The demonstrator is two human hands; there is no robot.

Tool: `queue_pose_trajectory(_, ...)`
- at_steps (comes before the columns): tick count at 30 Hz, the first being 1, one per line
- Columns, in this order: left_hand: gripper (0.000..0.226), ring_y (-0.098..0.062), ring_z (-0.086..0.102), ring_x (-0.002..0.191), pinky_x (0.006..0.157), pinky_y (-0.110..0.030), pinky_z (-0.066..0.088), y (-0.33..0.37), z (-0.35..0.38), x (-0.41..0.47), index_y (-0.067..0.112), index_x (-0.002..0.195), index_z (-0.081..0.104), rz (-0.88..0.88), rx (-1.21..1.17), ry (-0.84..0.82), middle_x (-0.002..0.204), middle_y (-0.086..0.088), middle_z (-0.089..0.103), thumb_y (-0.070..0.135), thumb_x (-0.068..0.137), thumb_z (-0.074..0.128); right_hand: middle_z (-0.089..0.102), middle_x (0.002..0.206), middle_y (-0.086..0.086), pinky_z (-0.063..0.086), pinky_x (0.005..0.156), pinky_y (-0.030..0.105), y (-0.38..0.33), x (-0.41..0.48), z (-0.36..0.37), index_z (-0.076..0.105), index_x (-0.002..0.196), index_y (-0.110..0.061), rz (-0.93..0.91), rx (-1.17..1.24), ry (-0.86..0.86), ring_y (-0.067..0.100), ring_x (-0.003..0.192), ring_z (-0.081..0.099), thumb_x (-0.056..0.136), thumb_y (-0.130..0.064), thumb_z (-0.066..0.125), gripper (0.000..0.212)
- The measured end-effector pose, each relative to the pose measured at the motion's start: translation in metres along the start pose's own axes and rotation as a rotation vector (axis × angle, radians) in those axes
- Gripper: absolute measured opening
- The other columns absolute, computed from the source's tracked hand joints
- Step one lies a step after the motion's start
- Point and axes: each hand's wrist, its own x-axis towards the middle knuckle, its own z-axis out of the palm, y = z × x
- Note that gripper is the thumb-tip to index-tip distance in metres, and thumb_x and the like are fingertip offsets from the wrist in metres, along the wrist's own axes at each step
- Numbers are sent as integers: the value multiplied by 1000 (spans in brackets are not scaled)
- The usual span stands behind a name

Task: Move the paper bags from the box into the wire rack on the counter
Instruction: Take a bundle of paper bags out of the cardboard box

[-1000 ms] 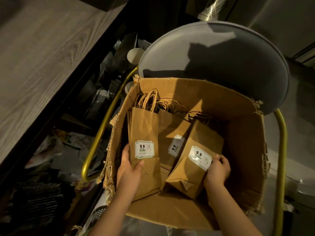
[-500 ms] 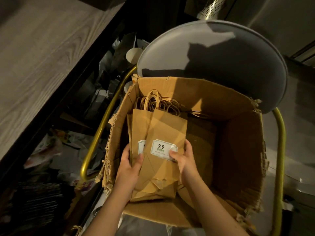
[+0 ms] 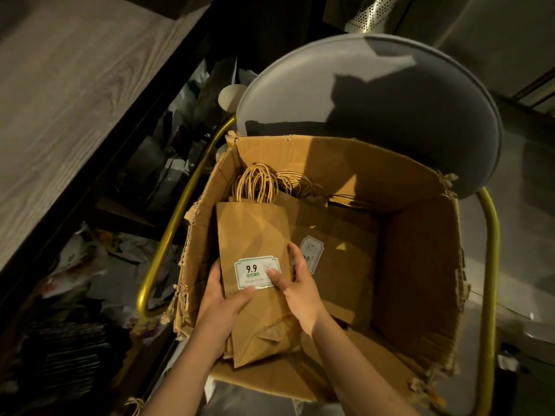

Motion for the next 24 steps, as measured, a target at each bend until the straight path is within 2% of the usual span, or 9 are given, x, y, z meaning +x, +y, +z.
queue_pose_trajectory(2,78,-15,53,104,87,-38,47,-2,1,2,39,144,28,8,14,0,117,10,53,13,84,70,50,136,-8,49,99,33,2,0,-2,25,148,-33,54,37,41,11,115,55,82,-38,73,82)
queue_pose_trajectory(5,76,-18,54,111,94,-45,48,-4,4,3,43,141,29,31,31,-24,124,8,53,14,84,69,58,118,-13,50,74,15,0,-4,-9,41,136,-27,79,88,60,-3,94,57,85,-26,73,61)
queue_pose_trajectory(8,74,-18,53,114,96,-47,48,-4,7,4,42,141,30,55,29,-58,126,8,53,14,85,69,62,110,-11,51,63,11,0,-7,-18,43,132,-25,65,147,88,-2,93,59,84,-20,73,57)
queue_pose_trajectory(11,76,-21,54,116,96,-50,48,2,13,2,41,143,28,65,14,-74,129,5,54,14,85,69,65,120,5,57,75,23,-5,-11,-25,45,131,-22,28,210,110,17,105,65,84,-12,73,56)
queue_pose_trajectory(13,77,-22,54,116,96,-52,48,9,17,-4,43,142,29,68,-6,-81,129,4,55,16,84,70,65,122,8,58,84,35,-12,-16,-29,46,132,-20,-4,240,115,24,111,64,82,-10,74,58)
queue_pose_trajectory(15,76,-23,54,115,97,-53,47,15,20,-10,45,140,30,70,-15,-78,129,4,55,19,82,72,64,121,6,58,81,36,-22,-25,-34,48,130,-19,-39,271,112,22,108,66,76,-16,79,63)
queue_pose_trajectory(17,73,-24,54,116,97,-54,46,26,23,-20,44,139,32,84,-30,-80,129,4,55,20,83,72,61,125,2,58,81,35,-37,-38,-39,48,130,-27,-71,261,96,19,107,66,71,-26,83,68)
queue_pose_trajectory(20,69,-23,53,115,97,-53,46,45,26,-39,43,137,33,111,-52,-91,125,6,56,16,85,69,54,131,-2,57,88,39,-52,-57,-43,38,137,-34,-86,232,96,19,112,62,79,-23,78,72)
queue_pose_trajectory(24,68,-21,56,112,97,-50,48,78,18,-61,37,137,35,159,-98,-109,121,4,59,12,84,70,54,131,-1,53,93,48,-89,-81,-42,36,135,-41,-123,207,100,22,112,62,76,-27,78,74)
